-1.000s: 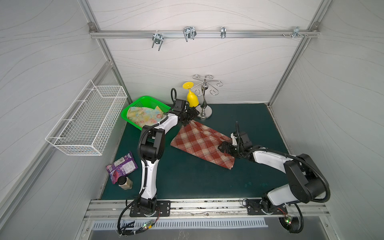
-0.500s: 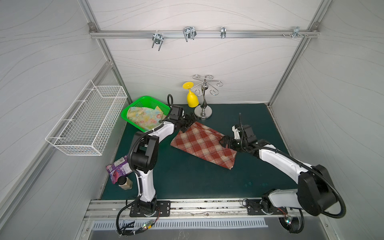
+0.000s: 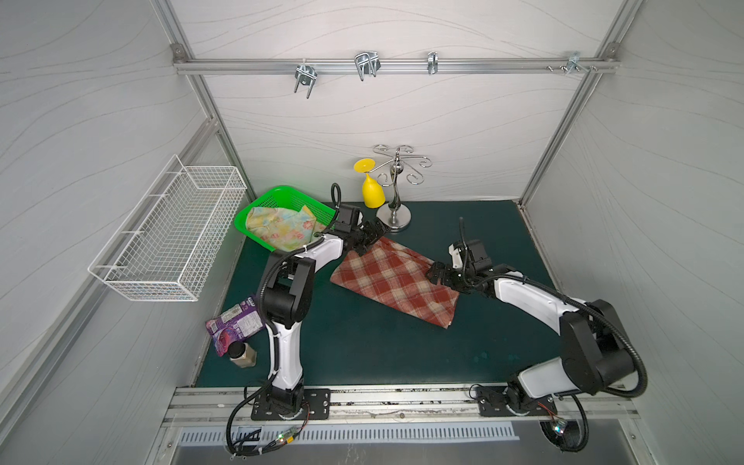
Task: Fold and stack skirts
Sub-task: Smooth out the skirt at the center of the table.
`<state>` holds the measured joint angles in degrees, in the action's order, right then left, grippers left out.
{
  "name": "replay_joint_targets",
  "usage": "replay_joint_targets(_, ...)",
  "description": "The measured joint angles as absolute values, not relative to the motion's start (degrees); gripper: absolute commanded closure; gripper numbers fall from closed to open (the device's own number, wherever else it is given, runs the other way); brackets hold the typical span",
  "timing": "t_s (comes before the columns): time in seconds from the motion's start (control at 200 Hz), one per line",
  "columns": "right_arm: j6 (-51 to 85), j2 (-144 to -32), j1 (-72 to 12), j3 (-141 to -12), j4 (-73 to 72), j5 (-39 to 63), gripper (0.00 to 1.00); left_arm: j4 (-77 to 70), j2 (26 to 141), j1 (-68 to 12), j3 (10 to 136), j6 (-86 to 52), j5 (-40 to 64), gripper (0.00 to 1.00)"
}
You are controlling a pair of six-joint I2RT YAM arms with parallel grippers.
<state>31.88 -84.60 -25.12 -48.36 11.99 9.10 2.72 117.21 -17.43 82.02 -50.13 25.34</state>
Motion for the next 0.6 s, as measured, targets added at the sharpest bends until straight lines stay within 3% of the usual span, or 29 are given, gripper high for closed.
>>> replay_joint_targets(0.6,30.5,-88.4,-20.4,-47.4,10.2,10.0,0.01,6.0,130.2,-17.8,100.3,-50.1,25.6,0.01)
